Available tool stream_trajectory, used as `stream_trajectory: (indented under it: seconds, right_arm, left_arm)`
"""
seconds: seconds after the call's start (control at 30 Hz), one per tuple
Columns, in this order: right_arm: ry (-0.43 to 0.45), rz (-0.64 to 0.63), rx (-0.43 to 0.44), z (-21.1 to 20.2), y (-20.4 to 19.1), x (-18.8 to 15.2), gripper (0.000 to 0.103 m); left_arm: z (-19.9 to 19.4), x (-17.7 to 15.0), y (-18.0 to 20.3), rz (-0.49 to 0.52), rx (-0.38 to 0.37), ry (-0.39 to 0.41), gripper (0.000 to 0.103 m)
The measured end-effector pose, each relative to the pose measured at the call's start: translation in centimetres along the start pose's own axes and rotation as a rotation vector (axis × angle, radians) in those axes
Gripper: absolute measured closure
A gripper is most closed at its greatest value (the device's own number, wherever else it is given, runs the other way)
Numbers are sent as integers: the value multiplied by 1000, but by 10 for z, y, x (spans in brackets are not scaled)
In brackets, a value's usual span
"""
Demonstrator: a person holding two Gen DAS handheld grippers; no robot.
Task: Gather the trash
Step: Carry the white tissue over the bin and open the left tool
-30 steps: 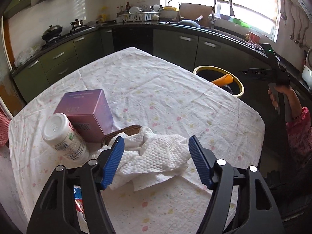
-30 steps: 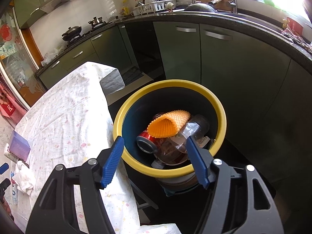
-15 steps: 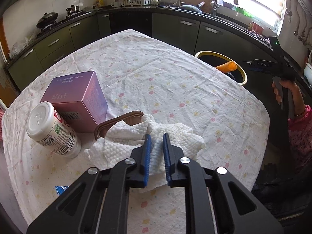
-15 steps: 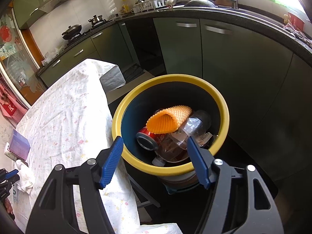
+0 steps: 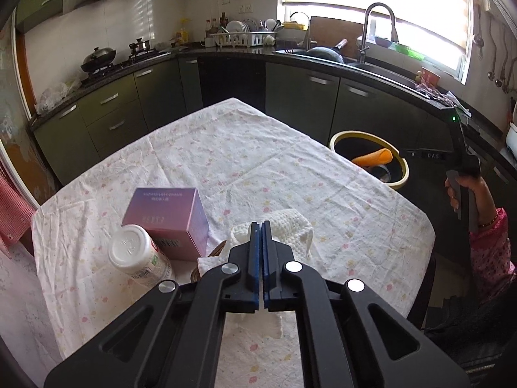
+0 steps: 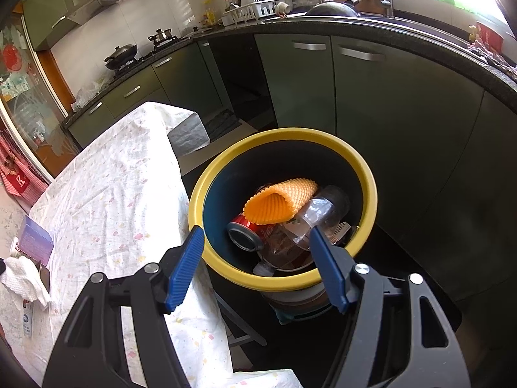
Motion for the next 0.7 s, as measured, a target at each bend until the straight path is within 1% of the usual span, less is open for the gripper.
stream_trajectory:
  seconds: [0.07,0.23,0.37,0.5,0.7]
  right_arm:
    - [2,0,2,-1,0,0,39]
    - [4,1,6,-3,0,0,39]
    - [11,5,9,-5,2,1,39]
    - [24,12,7,-11,6,1,39]
    - [47,34,-13,-21,23,3,39]
  left_arm:
    - [-11,12,0,7,13,21,101]
    - [-33,41,8,8,15,68,101]
    - [-41,62,21,17,-3,97,101]
    - [-37,81,42,46,-35,116,101]
    - [-8,106,86,91,-111,109,101]
Point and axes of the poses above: each gripper's, at about its wrist camera, not at the fingertips, and z roughly the way its jaws point, y to its right, x to its top, the point moved 10 cm from there along z, roughly the way its jaws point, and after that the axes turned 3 degrees about -z, right-handed, at the moved point
